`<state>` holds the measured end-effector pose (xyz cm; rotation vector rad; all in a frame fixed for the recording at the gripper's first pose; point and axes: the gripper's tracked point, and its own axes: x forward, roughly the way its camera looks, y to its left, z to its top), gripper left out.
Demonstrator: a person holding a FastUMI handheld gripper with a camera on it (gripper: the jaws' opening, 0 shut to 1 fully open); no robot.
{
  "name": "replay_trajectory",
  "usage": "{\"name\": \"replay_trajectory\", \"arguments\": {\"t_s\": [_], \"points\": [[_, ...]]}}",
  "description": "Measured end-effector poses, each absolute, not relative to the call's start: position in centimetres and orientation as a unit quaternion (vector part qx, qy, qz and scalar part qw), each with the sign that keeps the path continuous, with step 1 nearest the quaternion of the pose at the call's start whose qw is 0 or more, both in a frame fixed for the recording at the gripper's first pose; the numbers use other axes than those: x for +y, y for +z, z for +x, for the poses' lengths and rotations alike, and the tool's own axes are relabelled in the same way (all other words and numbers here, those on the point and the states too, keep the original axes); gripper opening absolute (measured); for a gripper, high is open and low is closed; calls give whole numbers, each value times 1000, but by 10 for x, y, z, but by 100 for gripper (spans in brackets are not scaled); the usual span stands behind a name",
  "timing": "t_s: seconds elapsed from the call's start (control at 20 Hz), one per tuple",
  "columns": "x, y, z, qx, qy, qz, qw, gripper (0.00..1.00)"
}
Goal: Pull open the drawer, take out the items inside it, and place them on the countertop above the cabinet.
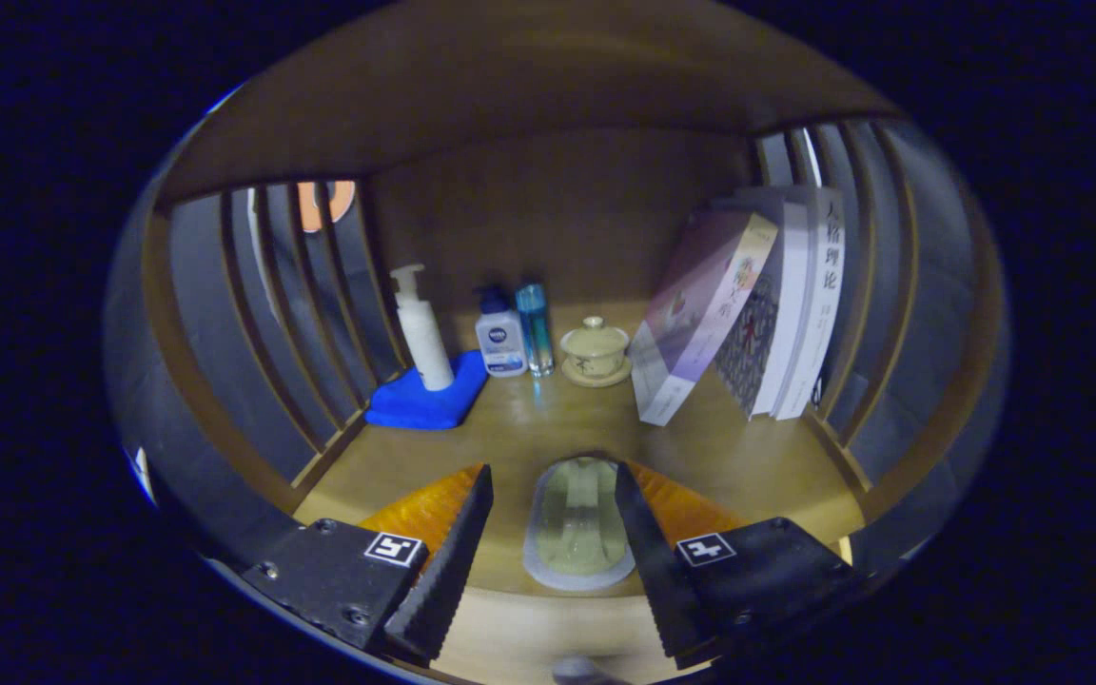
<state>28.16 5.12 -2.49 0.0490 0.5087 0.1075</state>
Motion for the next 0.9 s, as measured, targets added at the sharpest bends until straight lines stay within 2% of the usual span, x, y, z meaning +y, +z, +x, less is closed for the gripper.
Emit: {"name": "replay_trajectory", "arguments": {"t_s": [0.05,0.15,0.2,0.6,0.9], "points": [[53,-20,271,244,53,21,968,83],[66,-9,245,229,64,26,971,98],[70,-1,235,216,69,24,974,100],[63,51,150,103,61,26,992,99],[52,36,82,47,39,-1,998,99]]}}
